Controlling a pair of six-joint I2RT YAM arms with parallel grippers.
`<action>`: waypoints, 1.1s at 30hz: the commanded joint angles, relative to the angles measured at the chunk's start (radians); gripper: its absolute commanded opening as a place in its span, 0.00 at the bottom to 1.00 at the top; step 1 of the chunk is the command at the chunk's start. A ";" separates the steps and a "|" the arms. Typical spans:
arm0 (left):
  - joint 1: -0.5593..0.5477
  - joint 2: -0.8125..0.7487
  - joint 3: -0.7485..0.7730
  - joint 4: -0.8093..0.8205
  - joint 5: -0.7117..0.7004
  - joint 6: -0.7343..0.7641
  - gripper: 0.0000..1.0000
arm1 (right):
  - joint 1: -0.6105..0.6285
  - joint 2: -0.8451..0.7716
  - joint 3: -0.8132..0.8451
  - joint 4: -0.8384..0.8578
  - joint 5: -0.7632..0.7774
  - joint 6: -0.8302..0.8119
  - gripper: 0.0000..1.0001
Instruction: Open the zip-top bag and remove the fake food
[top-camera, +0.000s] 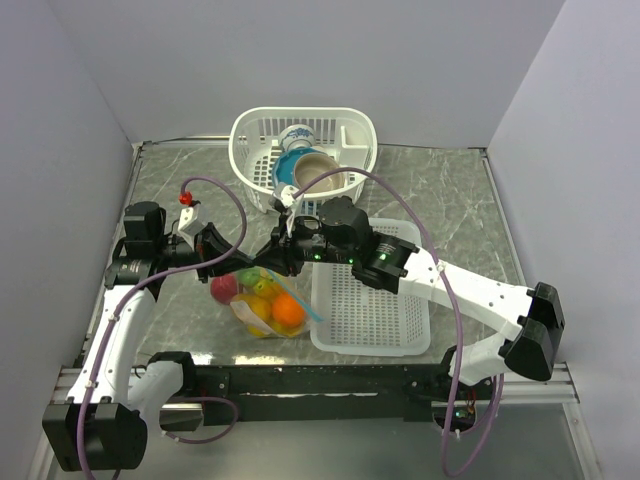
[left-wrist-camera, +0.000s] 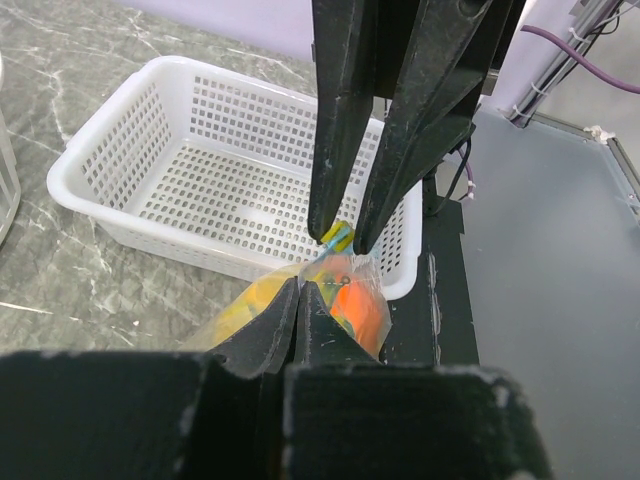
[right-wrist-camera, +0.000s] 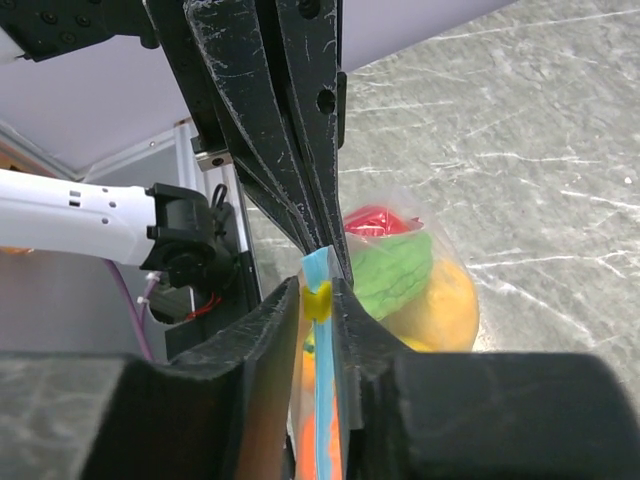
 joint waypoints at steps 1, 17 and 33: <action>-0.005 -0.011 0.028 0.017 0.202 -0.009 0.01 | 0.000 0.001 0.017 0.040 -0.014 -0.008 0.24; -0.004 -0.009 0.034 0.000 0.187 0.000 0.02 | 0.000 0.028 0.014 0.039 0.003 0.004 0.29; -0.004 -0.003 0.054 -0.035 0.138 0.020 0.02 | 0.000 -0.069 -0.098 0.045 0.044 0.014 0.09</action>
